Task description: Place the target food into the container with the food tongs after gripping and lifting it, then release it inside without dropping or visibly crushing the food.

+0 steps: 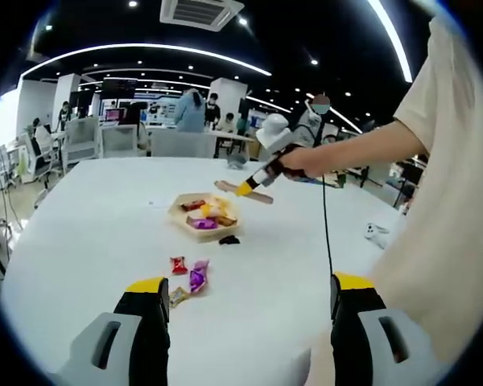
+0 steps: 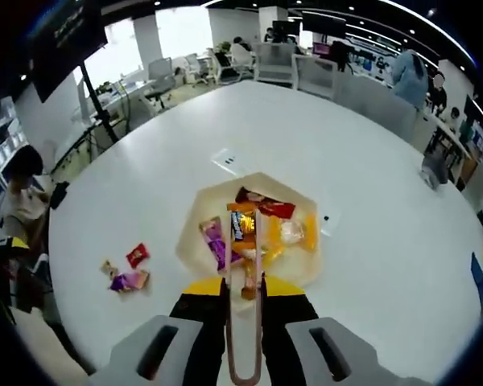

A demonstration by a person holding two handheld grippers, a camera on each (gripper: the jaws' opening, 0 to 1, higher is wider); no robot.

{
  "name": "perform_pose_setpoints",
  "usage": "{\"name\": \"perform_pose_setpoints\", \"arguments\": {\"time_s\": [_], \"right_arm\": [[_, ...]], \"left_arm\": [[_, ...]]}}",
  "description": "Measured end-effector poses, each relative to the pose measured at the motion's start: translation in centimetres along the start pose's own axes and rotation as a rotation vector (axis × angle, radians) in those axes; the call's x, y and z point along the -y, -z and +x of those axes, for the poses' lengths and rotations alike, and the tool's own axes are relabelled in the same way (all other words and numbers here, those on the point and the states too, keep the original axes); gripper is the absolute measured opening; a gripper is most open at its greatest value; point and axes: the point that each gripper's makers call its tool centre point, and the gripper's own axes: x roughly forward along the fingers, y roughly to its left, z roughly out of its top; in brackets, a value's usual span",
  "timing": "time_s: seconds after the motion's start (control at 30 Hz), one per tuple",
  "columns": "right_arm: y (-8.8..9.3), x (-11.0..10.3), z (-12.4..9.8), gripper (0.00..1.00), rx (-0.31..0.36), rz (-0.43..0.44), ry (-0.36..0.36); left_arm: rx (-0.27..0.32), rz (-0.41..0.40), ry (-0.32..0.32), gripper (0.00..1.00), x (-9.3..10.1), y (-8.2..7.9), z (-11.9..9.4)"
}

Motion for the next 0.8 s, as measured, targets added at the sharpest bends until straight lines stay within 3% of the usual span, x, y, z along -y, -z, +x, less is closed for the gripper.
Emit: {"name": "perform_pose_setpoints", "arguments": {"time_s": [0.8], "right_arm": [[-2.1,-1.9,2.9,0.15,-0.008,-0.034,-0.031]], "left_arm": [[-0.007,-0.019,-0.007,0.82,-0.5,0.8,-0.3]]}}
